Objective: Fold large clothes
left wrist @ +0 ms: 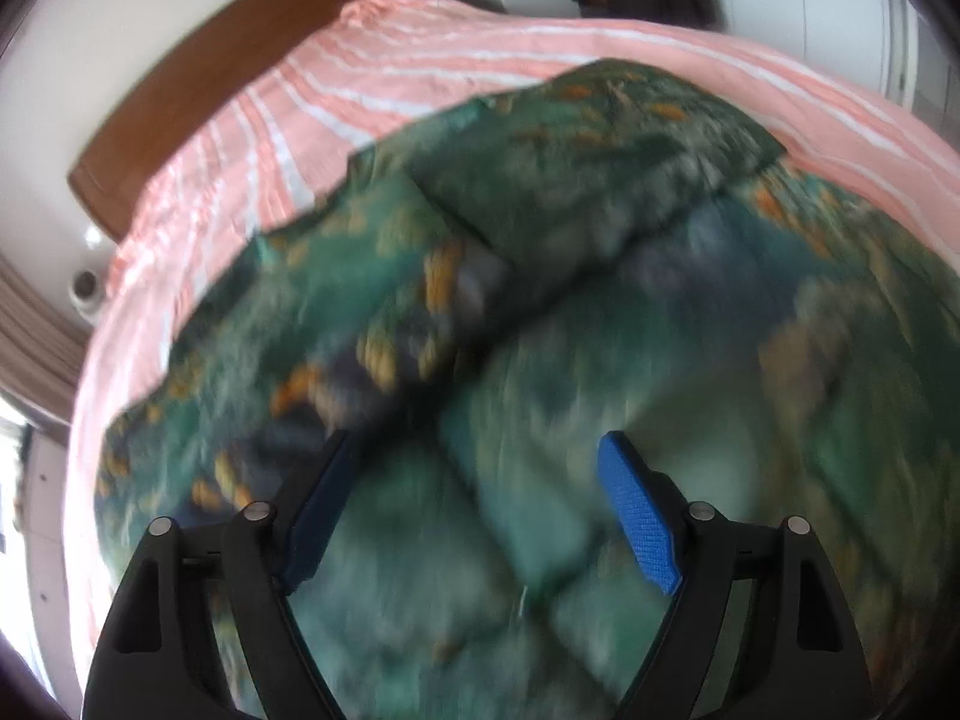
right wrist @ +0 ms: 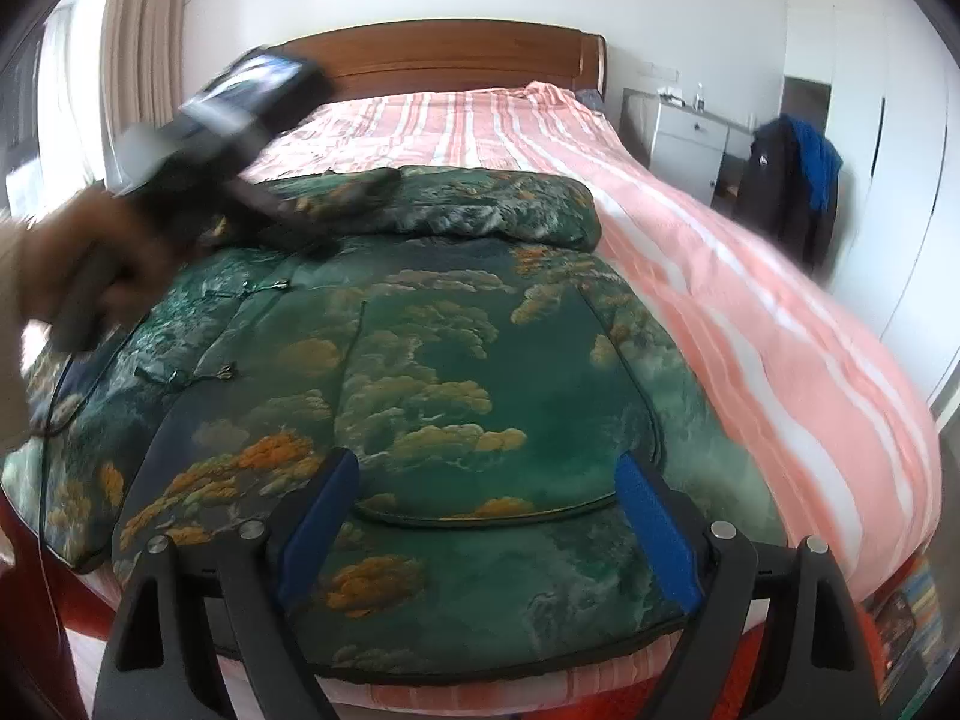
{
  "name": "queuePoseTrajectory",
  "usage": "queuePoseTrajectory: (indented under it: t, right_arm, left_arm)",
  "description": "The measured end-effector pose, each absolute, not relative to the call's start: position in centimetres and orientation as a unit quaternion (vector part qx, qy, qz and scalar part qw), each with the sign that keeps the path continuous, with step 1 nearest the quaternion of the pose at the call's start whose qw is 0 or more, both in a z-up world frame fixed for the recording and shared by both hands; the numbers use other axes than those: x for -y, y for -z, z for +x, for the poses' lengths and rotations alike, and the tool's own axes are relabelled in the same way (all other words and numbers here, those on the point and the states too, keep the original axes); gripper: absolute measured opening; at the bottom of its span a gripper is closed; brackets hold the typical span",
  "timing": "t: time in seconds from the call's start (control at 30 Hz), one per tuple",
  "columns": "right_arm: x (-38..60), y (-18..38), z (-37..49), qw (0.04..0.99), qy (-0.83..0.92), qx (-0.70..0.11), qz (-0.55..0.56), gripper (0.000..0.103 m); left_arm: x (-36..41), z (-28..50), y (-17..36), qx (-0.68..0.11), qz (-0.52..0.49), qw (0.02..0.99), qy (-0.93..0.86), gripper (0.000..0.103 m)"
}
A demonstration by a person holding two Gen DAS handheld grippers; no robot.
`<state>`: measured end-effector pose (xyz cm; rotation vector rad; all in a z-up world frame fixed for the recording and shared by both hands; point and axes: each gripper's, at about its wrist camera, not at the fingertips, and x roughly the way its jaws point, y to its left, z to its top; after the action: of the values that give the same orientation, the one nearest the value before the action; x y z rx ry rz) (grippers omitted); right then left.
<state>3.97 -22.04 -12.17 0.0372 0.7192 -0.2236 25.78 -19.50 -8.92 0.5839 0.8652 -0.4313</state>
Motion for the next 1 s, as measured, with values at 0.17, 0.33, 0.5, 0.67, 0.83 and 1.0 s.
queuePoseTrajectory:
  t: [0.17,0.33,0.5,0.67,0.83,1.0]
  right_arm:
    - [23.1,12.5,4.5,0.927,0.111,-0.356,0.04,0.087]
    - [22.8,12.8,5.0,0.926,0.103,-0.361,0.037,0.087]
    - [22.3,12.8,4.7,0.928,0.102,-0.358,0.029,0.087]
    - [22.5,12.8,4.6,0.928,0.105,-0.356,0.034,0.087]
    - [22.8,12.6,4.5,0.93,0.099,-0.351,0.04,0.087]
    - [23.0,12.5,4.3,0.931,0.098,-0.349,0.046,0.087]
  left_arm:
    - [11.7,26.3,5.0,-0.43,0.177,0.87,0.166,0.093]
    - [3.5,31.9,3.5,-0.405,0.085,0.909,0.043,0.101]
    - [-0.5,36.3,9.8,-0.492,0.082,0.865,-0.044,0.098]
    - [2.0,33.9,5.7,-0.449,0.078,0.89,0.006,0.097]
    - [8.2,32.1,1.1,-0.405,0.102,0.904,0.092,0.098]
    - [16.2,31.0,1.5,-0.382,0.176,0.892,0.163,0.099]
